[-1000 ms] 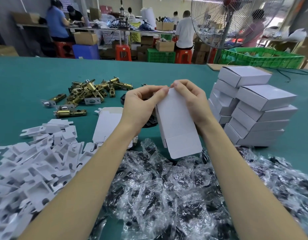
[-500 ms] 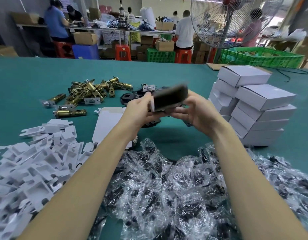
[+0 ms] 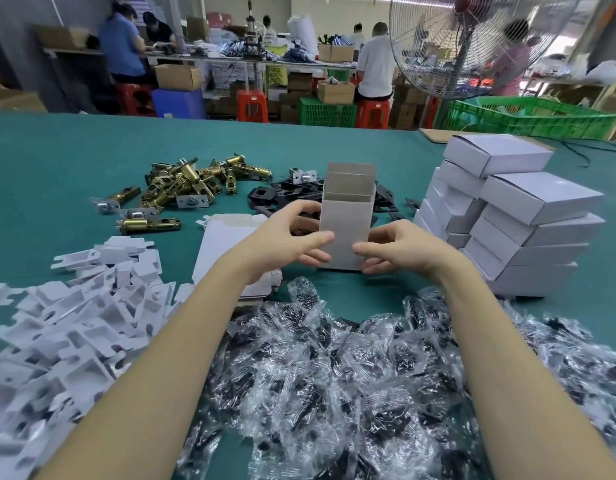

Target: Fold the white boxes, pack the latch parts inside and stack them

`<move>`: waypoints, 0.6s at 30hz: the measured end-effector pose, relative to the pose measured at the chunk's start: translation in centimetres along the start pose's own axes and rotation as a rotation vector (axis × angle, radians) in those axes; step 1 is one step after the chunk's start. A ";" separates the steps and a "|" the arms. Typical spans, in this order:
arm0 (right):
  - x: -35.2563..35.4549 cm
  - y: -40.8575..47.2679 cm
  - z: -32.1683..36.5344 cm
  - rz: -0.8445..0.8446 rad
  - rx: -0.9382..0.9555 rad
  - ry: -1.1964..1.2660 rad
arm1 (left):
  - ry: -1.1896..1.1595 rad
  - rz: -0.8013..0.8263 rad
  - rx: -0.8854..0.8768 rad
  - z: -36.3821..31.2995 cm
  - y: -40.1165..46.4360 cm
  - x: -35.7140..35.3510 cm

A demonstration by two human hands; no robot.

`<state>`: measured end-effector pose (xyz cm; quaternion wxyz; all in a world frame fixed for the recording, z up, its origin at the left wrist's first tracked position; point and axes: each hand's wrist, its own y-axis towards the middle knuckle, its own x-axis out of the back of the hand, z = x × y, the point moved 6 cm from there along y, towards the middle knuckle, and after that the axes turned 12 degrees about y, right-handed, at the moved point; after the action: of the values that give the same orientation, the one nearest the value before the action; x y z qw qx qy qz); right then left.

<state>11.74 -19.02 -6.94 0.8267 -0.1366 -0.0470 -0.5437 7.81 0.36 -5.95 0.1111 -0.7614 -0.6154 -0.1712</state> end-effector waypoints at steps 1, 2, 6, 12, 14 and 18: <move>-0.1 -0.2 0.2 0.012 -0.021 -0.019 | 0.015 -0.011 -0.010 0.1 0.0 -0.3; -0.2 -0.5 0.5 0.019 -0.051 -0.056 | 0.012 -0.018 -0.009 0.3 0.0 -0.6; 0.2 -2.4 3.7 -0.017 -0.189 -0.538 | 0.038 -0.036 -0.014 0.6 0.1 -0.8; -5.3 -3.6 12.0 -0.029 0.102 -0.669 | 0.032 -0.051 -0.040 0.7 0.0 -0.8; -9.2 -2.2 13.3 0.049 0.121 -0.765 | 0.071 -0.095 -0.028 1.2 0.1 -0.7; -17.2 3.1 14.8 0.148 0.246 -0.838 | 0.100 -0.098 -0.045 2.0 0.2 -0.5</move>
<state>8.67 1.43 2.81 0.7830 -0.2490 -0.4326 -0.3712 8.20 0.60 -7.97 0.1160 -0.7230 -0.6418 -0.2281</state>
